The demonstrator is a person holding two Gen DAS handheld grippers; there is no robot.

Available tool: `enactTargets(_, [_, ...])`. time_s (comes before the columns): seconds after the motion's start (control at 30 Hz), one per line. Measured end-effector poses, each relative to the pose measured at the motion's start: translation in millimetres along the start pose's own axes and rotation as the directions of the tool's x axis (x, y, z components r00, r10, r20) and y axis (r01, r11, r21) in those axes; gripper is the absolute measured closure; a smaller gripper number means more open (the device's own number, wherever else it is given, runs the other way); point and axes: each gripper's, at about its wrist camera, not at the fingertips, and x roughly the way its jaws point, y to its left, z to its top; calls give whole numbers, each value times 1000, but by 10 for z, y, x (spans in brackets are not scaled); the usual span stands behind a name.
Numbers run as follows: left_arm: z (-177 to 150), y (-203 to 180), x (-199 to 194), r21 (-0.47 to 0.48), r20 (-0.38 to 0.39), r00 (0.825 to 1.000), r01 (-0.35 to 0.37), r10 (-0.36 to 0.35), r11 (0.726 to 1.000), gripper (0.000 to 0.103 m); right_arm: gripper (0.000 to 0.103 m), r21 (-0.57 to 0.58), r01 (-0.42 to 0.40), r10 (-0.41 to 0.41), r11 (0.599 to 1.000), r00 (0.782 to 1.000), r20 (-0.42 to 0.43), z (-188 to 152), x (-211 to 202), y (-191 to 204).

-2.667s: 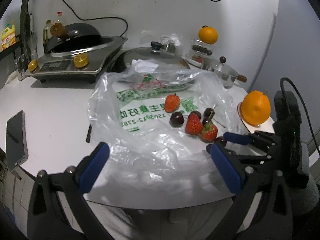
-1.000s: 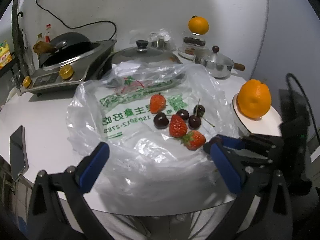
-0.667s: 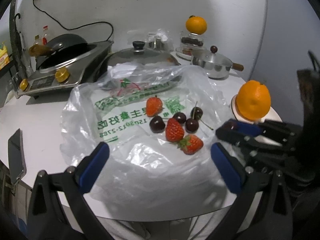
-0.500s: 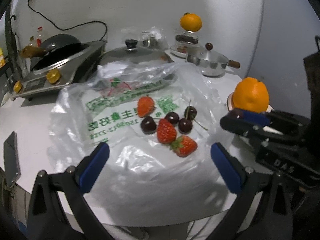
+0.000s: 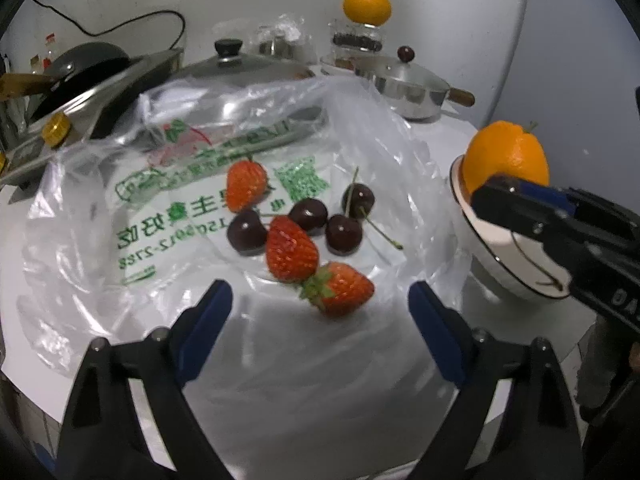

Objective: Organize fruits
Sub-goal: 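Lift the cherry with the right tool while the left tool approaches a strawberry, then grasp a strawberry with the left tool while the right tool carries the cherry toward the plate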

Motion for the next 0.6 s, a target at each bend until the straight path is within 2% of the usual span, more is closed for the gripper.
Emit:
enactTargets(0.07, [1, -17, 33, 1, -8, 1000, 1, -1, 1000, 14, 74, -5, -17, 17, 1000, 1000, 4, 6, -6, -5])
enactTargets(0.13, [11, -33, 58, -2, -14, 1000, 8, -8, 1000, 25, 74, -7, -28, 28, 1000, 1000, 9, 11, -16, -11])
enactTargets(0.23, [36, -30, 121, -21, -34, 997, 62, -63, 998, 38, 74, -3, -35, 35, 999, 999, 15, 14, -17, -45])
enactTargets(0.47, [48, -8, 212, -38, -70, 997, 21, -24, 999, 44, 74, -3, -53, 53, 999, 998, 12, -7, 15, -98])
enactTargets(0.6, [56, -40, 220, -40, -84, 996, 34, -37, 999, 44, 74, 1, -61, 61, 998, 998, 10, -19, 36, -111])
